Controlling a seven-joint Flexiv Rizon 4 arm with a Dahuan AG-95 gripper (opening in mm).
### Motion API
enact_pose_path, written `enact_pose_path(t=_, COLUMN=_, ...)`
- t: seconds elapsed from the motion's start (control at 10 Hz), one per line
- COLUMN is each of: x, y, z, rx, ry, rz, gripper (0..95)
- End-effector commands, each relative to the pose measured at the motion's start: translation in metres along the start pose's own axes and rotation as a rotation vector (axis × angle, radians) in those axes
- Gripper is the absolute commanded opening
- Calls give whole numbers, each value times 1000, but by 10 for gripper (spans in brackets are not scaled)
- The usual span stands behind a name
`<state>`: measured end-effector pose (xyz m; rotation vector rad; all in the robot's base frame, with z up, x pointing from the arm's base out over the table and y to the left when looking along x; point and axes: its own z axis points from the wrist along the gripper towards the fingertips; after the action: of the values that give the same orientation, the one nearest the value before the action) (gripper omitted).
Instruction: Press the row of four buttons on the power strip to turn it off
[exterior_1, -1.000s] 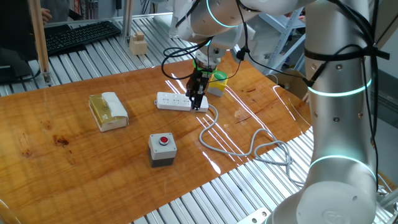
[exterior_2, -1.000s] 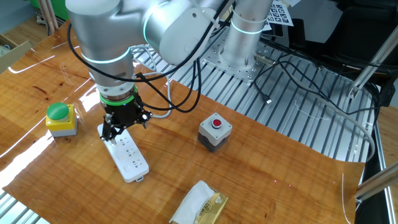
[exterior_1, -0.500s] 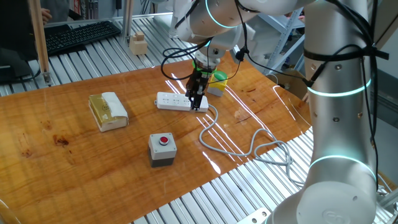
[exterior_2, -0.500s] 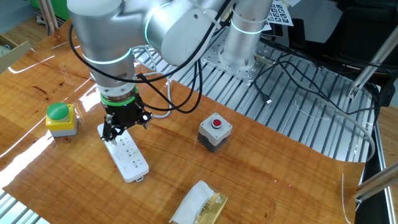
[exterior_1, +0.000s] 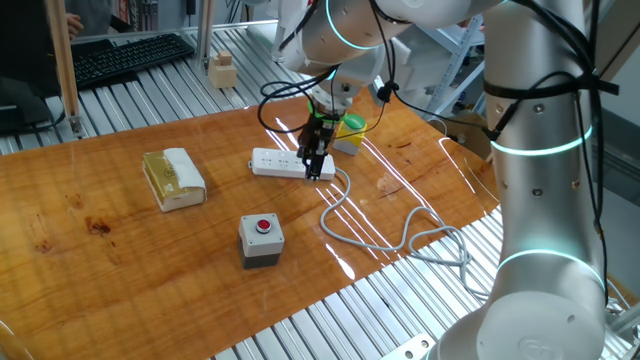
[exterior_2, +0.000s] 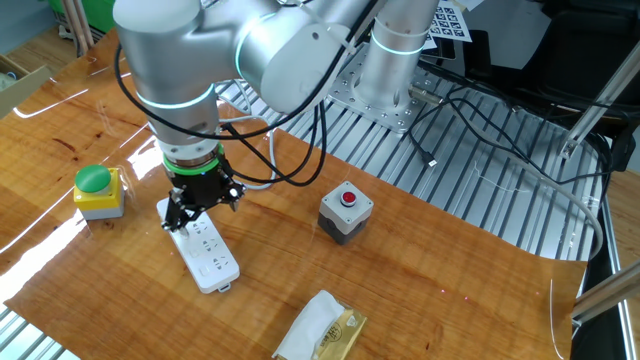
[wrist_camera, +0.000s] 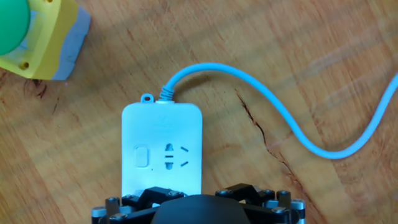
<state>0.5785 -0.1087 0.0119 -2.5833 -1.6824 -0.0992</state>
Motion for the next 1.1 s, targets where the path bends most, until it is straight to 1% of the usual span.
enact_pose_path(t=0.1, x=-1, y=-1, z=6, rx=-17, ry=12, rz=2, gripper=950)
enact_pose_path(t=0.2, x=-2, y=-2, z=10, rx=-37, ry=11, rz=-1, gripper=950)
enact_pose_path(t=0.3, x=-2, y=-2, z=12, rx=-43, ry=5, rz=-5, gripper=950)
enact_pose_path(t=0.4, x=-2, y=-2, z=12, rx=-43, ry=5, rz=-7, gripper=950)
enact_pose_path(t=0.5, x=-2, y=-1, z=11, rx=-47, ry=0, rz=-5, gripper=950)
enact_pose_path(t=0.6, x=-1, y=1, z=9, rx=-34, ry=0, rz=-2, gripper=950)
enact_pose_path(t=0.7, x=0, y=3, z=7, rx=-23, ry=-9, rz=-10, gripper=950)
enact_pose_path(t=0.8, x=0, y=3, z=7, rx=-17, ry=-13, rz=-11, gripper=950)
enact_pose_path(t=0.9, x=0, y=3, z=3, rx=-14, ry=-13, rz=-9, gripper=950)
enact_pose_path(t=1.0, x=1, y=4, z=-2, rx=0, ry=-17, rz=-3, gripper=950)
enact_pose_path(t=1.1, x=1, y=4, z=-4, rx=2, ry=-20, rz=-5, gripper=950)
